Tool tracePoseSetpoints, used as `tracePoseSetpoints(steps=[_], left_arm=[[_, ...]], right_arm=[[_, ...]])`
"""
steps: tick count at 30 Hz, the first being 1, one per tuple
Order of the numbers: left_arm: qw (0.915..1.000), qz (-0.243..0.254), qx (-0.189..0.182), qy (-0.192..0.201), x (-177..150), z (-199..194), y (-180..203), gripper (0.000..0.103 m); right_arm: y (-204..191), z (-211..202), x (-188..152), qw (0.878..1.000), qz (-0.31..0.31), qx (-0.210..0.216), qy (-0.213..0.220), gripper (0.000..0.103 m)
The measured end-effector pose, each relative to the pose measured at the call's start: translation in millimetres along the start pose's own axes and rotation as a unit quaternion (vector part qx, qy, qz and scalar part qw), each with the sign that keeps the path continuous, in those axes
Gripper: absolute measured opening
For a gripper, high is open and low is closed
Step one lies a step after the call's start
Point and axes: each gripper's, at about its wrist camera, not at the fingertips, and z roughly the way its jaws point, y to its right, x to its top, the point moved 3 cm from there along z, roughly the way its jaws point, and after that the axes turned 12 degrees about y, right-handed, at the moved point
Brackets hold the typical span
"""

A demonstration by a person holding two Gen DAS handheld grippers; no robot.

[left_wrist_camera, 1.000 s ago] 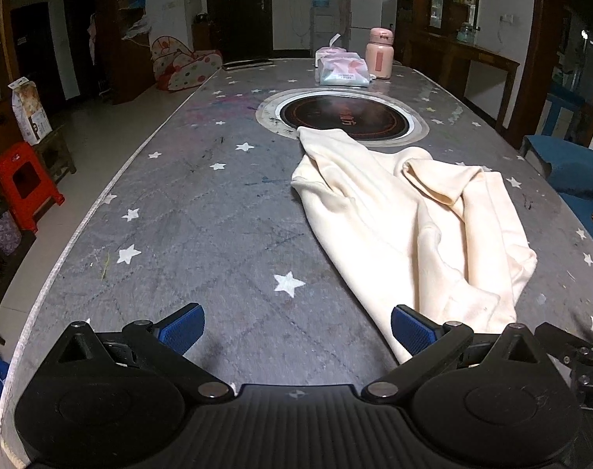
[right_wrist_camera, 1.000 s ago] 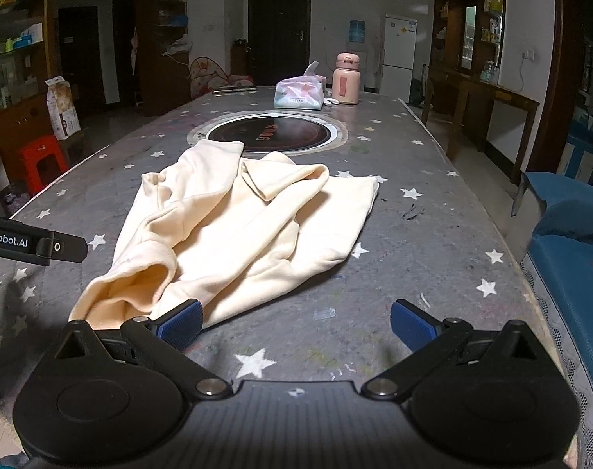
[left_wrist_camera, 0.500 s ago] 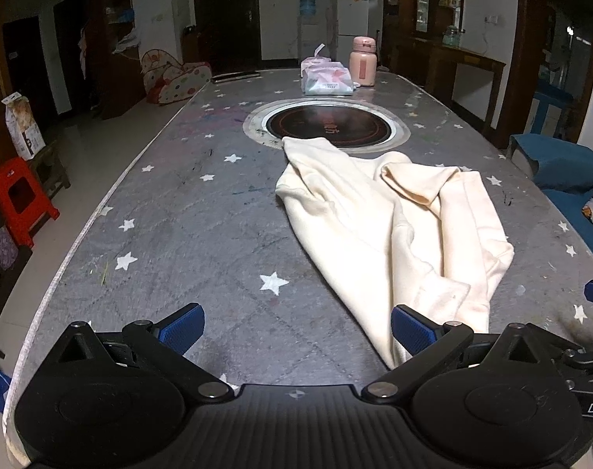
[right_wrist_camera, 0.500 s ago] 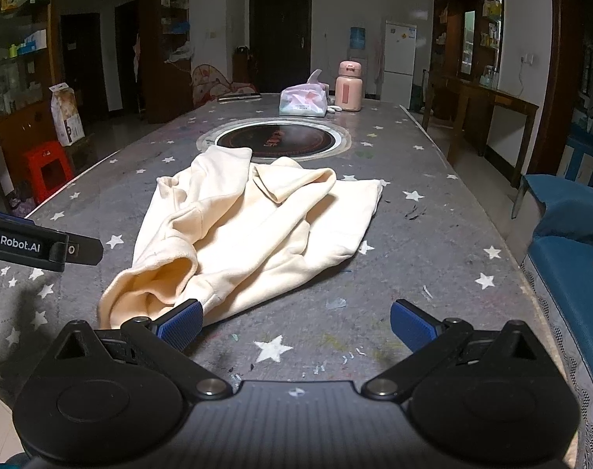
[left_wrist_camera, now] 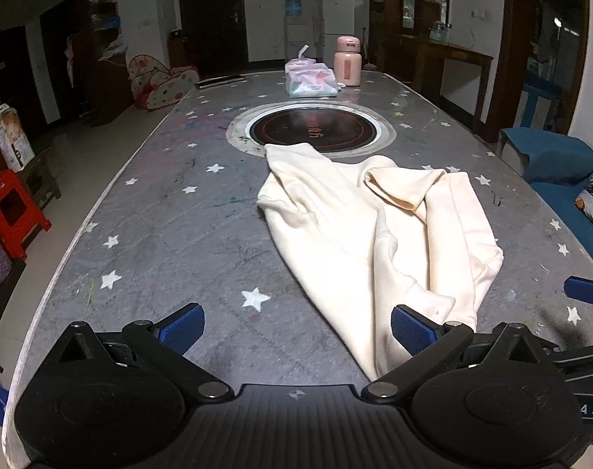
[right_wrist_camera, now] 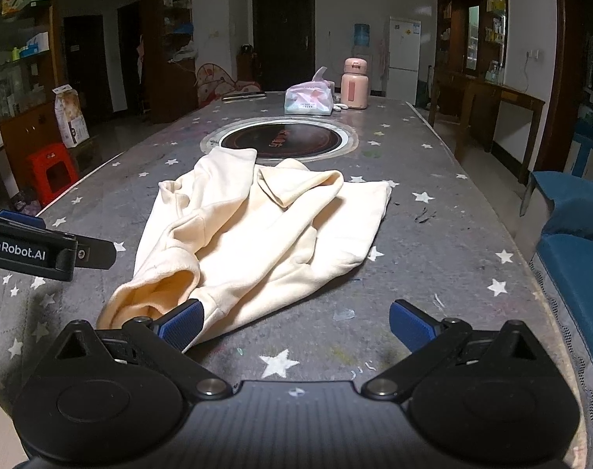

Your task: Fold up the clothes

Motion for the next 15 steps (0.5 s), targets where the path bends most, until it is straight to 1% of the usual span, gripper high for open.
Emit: tracePoseSetpoints(steps=[7, 9, 11, 12, 15], left_arm=[[0.9994, 0.023, -0.026, 0.008, 12.2, 11.6, 13.2, 0.102], [0.9989, 0.030, -0.035, 0.012, 16.7, 16.7, 17.6, 0.102], [0.9983, 0.036, -0.045, 0.013, 21.6, 23.1, 21.6, 0.097], [0.9980, 0.038, -0.049, 0.012, 24.0, 26.6, 23.5, 0.093], [0.9970, 0.051, -0.057, 0.014, 31.3, 40.9, 30.4, 0.086]], right_arm=[[5.2, 7.6, 1.4, 1.000, 0.010, 0.005, -0.007, 0.096], [8.5, 9.9, 2.7, 1.000, 0.014, 0.005, -0.009, 0.092], [11.6, 12.8, 4.8, 1.000, 0.016, 0.005, -0.010, 0.090], [13.2, 14.5, 5.9, 1.000, 0.017, 0.004, -0.011, 0.087], [18.6, 19.7, 10.1, 1.000, 0.023, 0.008, -0.012, 0.083]])
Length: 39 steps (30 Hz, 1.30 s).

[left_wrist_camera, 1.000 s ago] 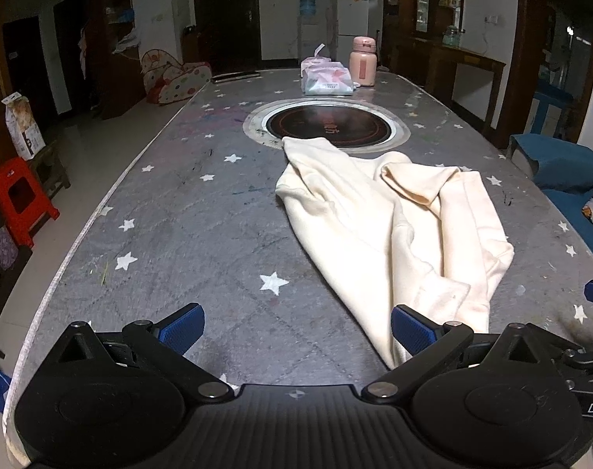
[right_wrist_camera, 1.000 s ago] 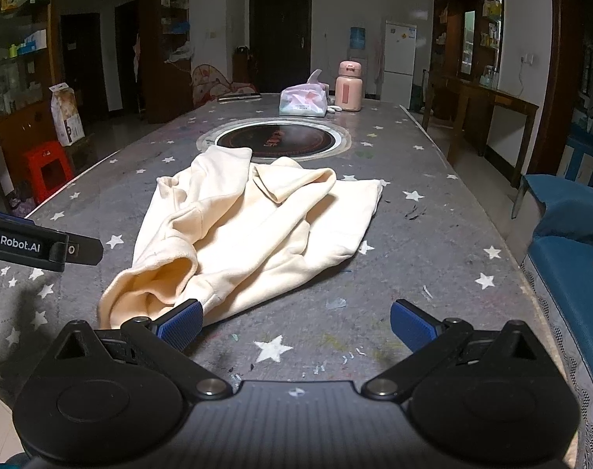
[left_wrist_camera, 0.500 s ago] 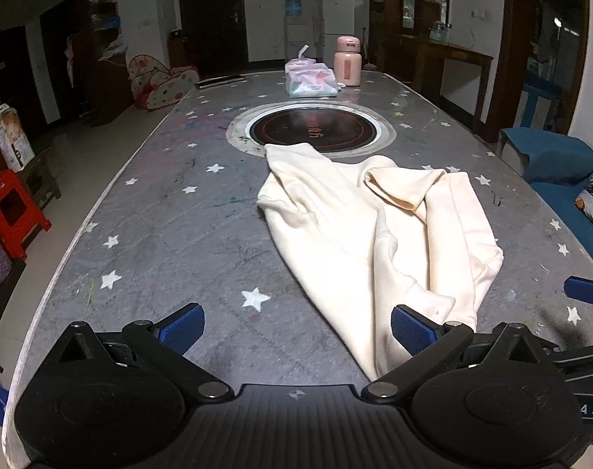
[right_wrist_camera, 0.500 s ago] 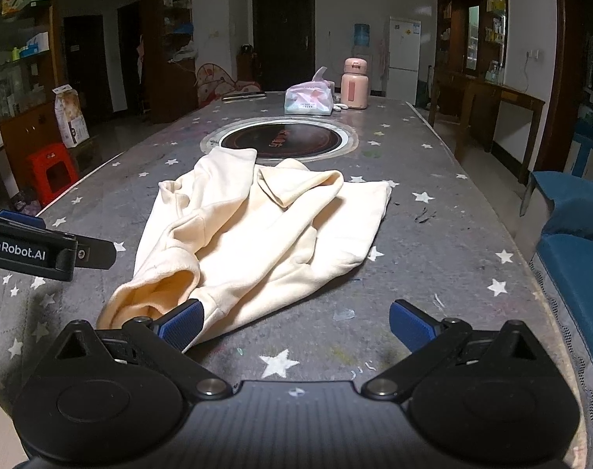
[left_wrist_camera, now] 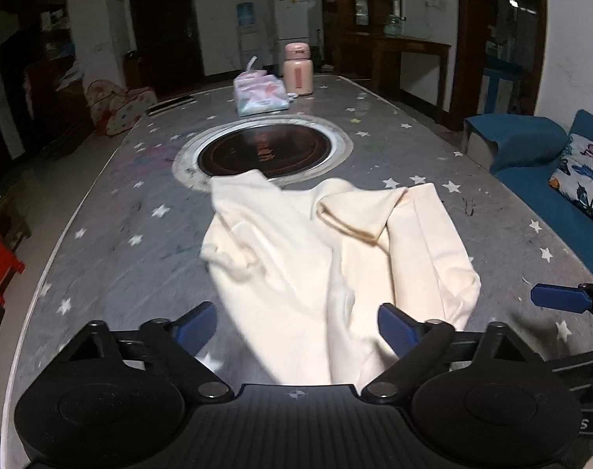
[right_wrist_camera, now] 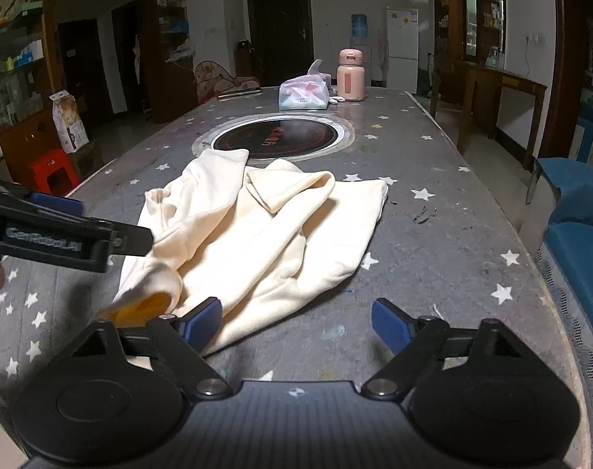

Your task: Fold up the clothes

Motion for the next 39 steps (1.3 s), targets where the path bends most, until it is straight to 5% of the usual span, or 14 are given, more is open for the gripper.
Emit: tracePoseSetpoints(steps=[5, 8, 10, 13, 18, 27, 34, 39], left_arm=[[0.9993, 0.005, -0.023, -0.030, 0.7, 35.2, 3.2, 0.069], [0.9982, 0.012, -0.031, -0.049, -4.4, 50.6, 3.9, 0.047], [0.9977, 0.014, -0.039, -0.055, -8.1, 54.8, 3.1, 0.021], [0.9979, 0.005, -0.050, -0.041, -7.1, 48.9, -3.5, 0.010], [0.9991, -0.014, -0.038, -0.014, -3.9, 27.0, -25.4, 0.008], [0.9965, -0.078, 0.019, 0.021, -20.8, -39.1, -79.2, 0.008], [0.9941, -0.101, 0.037, -0.009, -56.4, -66.9, -97.7, 0.008], [0.9943, -0.097, 0.029, -0.035, -70.1, -69.1, -97.1, 0.013]], right_arm=[[6.2, 10.5, 8.9, 1.000, 0.000, 0.004, -0.001, 0.075], [10.0, 17.9, 14.1, 1.000, 0.004, 0.011, -0.005, 0.071], [11.5, 25.0, 17.4, 1.000, 0.007, 0.017, -0.010, 0.068], [10.6, 35.3, 21.3, 0.999, 0.009, 0.029, -0.016, 0.063], [6.1, 57.9, 23.8, 0.998, 0.021, 0.049, -0.033, 0.044], [-11.8, 63.8, 27.5, 0.997, 0.013, 0.070, -0.032, 0.034], [-20.5, 70.5, 18.9, 0.996, 0.009, 0.077, -0.052, 0.032], [-28.7, 67.0, 13.4, 0.995, 0.005, 0.087, -0.052, 0.015]])
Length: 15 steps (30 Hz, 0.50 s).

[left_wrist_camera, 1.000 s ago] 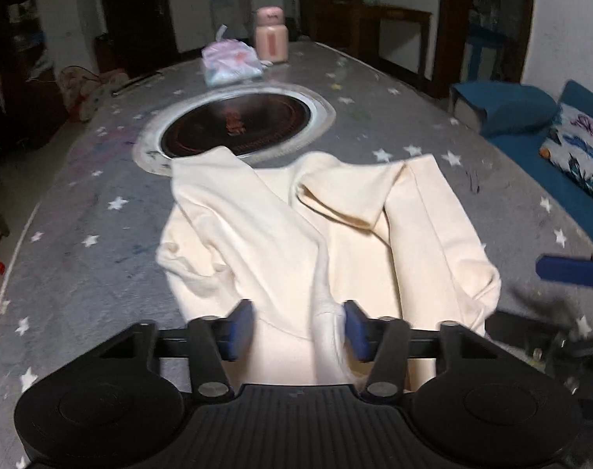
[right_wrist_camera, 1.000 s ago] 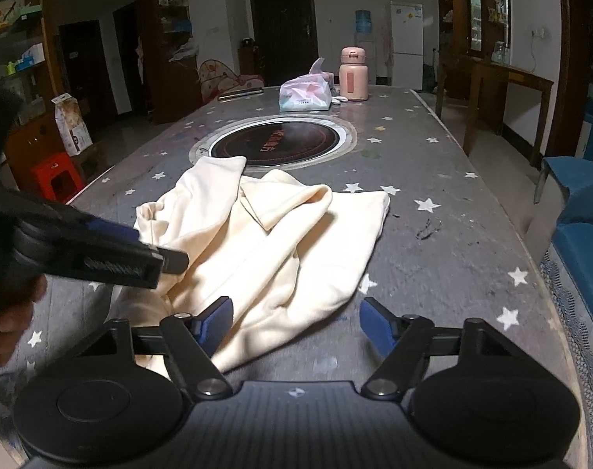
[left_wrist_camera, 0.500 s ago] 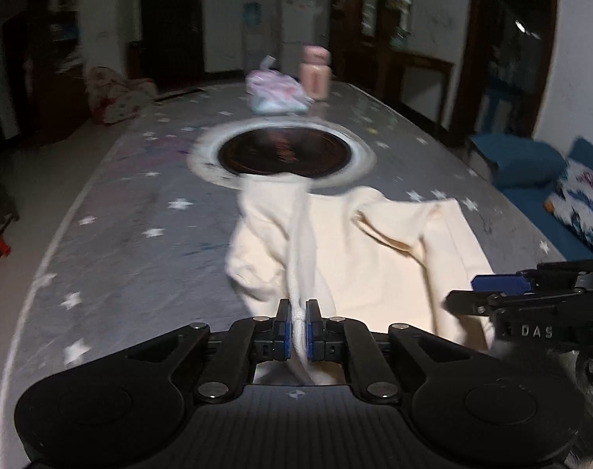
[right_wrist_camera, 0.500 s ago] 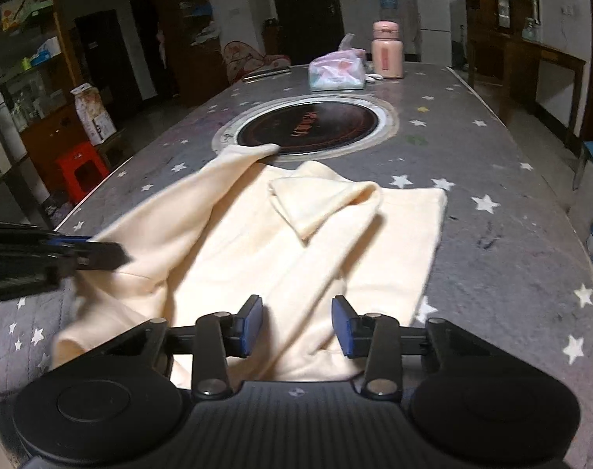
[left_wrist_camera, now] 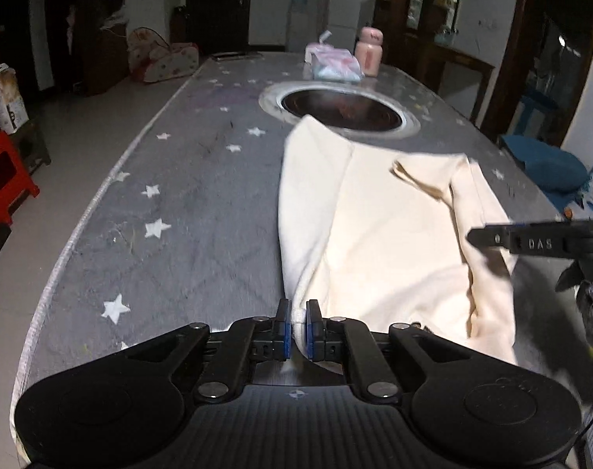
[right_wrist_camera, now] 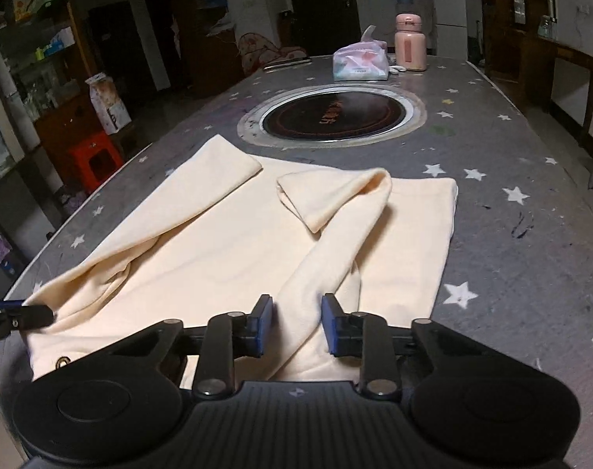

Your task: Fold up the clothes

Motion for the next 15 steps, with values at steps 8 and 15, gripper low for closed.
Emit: tracePoseSetpoints(steps=[8, 15], left_arm=[[0.9991, 0.036, -0.001, 0.023, 22.5, 3.2, -1.6, 0.043], [0.9963, 0.075, -0.013, 0.041, 55.7, 46.8, 17.7, 0.043]], right_arm=[[4.3, -22.4, 8.0, 1.000, -0.016, 0.013, 0.006, 0.008], [34.2, 1.9, 38.8, 1.000, -0.005, 0.000, 0.015, 0.028]])
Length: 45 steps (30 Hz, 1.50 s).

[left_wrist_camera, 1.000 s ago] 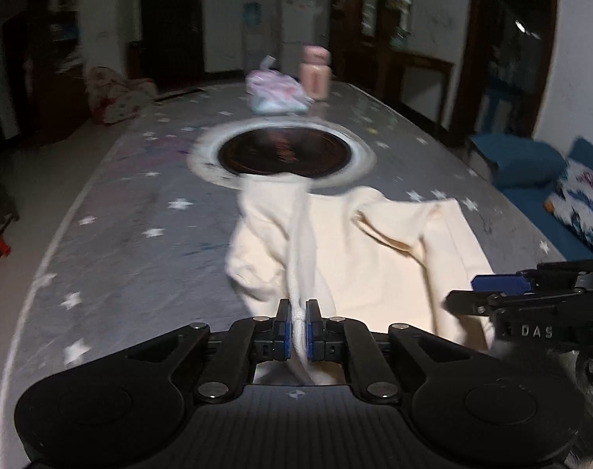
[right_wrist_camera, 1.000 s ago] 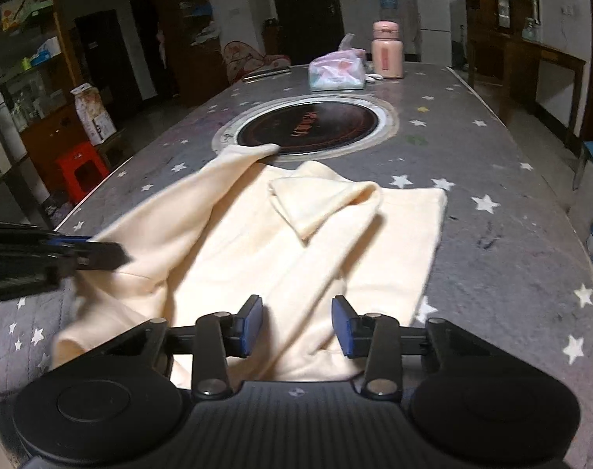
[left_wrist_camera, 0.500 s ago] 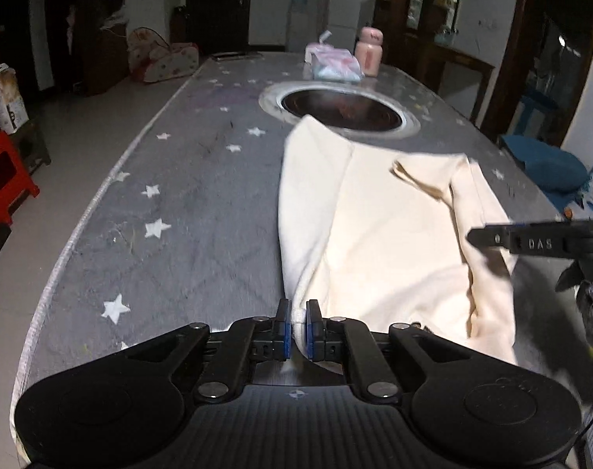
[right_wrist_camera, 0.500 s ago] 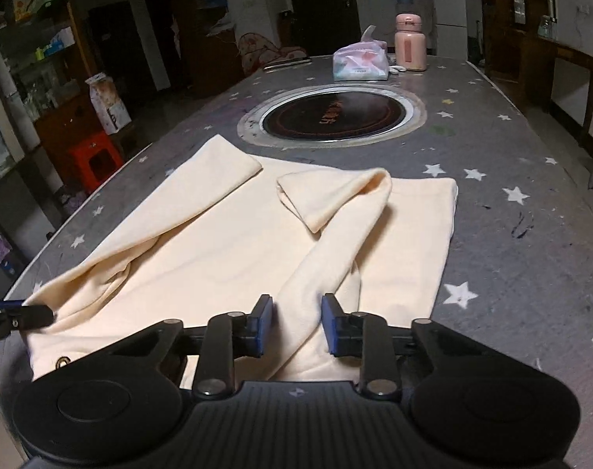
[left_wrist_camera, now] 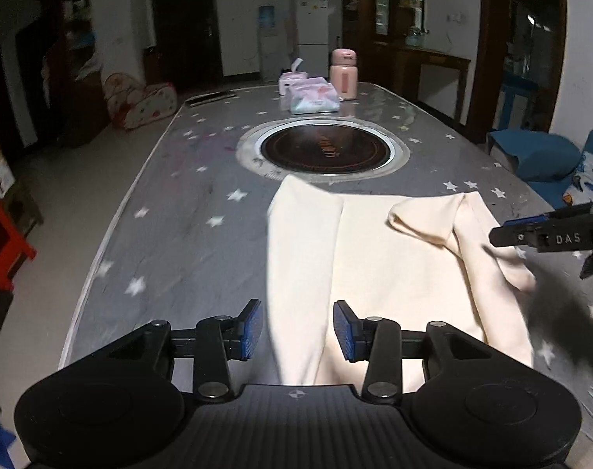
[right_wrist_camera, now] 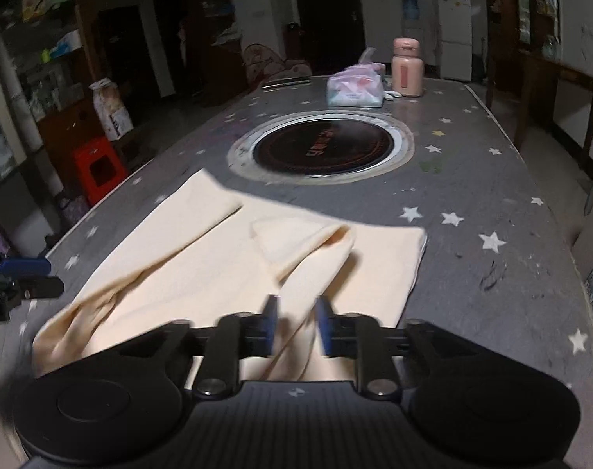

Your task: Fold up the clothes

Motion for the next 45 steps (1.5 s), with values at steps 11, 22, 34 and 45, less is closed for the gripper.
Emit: tracePoseSetpoints(steps=[11, 22, 34, 45], left_arm=[[0.9992, 0.028, -0.023, -0.019, 25.0, 95.8, 15.7, 0.043], [0.9990, 0.036, -0.019, -0.017, 26.2, 142.2, 21.0, 0.043], [0.9991, 0.036, -0.022, -0.008, 27.6, 151.9, 25.1, 0.046], [0.9998, -0.001, 0.000, 0.018, 32.8, 135.7, -6.6, 0.003]], right_arm=[[34.0, 63.8, 9.3, 0.997, 0.065, 0.016, -0.026, 0.027], [41.7, 12.1, 27.0, 0.999, 0.030, -0.017, 0.042, 0.002], [82.4, -90.0, -11.1, 0.986, 0.038, -0.158, 0.045, 0.006], [77.4, -4.9, -5.5, 0.997, 0.055, -0.061, 0.011, 0.040]])
